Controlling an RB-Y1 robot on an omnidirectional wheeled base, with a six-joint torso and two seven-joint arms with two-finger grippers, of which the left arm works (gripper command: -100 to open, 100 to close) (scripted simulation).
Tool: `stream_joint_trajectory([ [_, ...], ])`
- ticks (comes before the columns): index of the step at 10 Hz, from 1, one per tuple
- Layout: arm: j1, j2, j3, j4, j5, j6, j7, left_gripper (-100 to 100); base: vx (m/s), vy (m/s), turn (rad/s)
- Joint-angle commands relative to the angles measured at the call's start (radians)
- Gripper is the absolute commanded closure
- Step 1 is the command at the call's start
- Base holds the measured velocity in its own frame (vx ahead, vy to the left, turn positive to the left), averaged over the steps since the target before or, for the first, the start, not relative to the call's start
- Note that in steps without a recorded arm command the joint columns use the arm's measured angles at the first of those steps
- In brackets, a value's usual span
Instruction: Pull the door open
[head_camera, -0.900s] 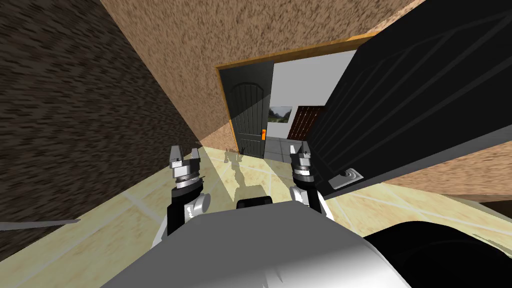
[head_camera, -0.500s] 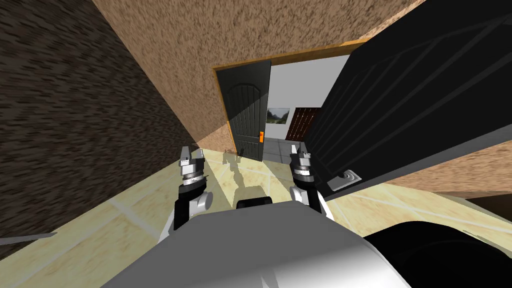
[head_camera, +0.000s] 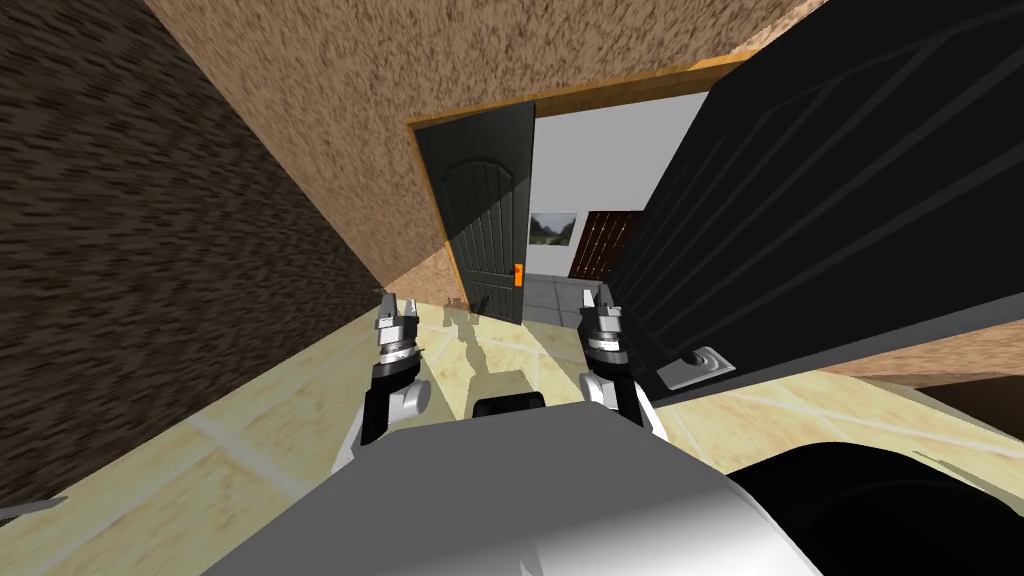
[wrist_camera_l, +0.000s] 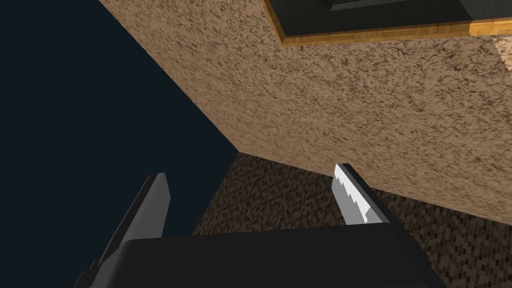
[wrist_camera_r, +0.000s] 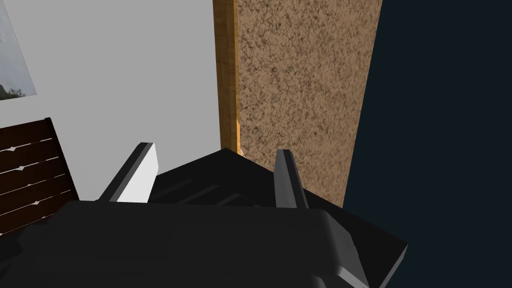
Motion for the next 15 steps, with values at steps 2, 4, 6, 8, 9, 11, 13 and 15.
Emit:
stream_joint_trajectory([
  [2,-0.028,0.015,0.002,0.050,0.011,0.014,0.013,-100,0.090,-0.042,-0.056],
  [4,-0.050,0.022,-0.002,0.091,0.016,0.023,0.020,-100,0.111,-0.049,-0.056],
  [6,-0.072,0.028,-0.007,0.132,0.022,0.033,0.026,-100,0.099,-0.039,-0.074],
  [8,-0.096,0.035,-0.013,0.178,0.028,0.044,0.033,-100,0.094,-0.061,-0.065],
  [9,-0.108,0.039,-0.015,0.200,0.031,0.049,0.037,-100,0.093,-0.052,-0.070],
  [11,-0.133,0.046,-0.021,0.248,0.038,0.060,0.044,-100,0.095,-0.054,-0.068],
  [13,-0.159,0.052,-0.027,0.296,0.044,0.071,0.052,-100,0.119,-0.049,-0.076],
  [15,-0.185,0.059,-0.032,0.345,0.051,0.082,0.059,-100,0.110,-0.058,-0.079],
])
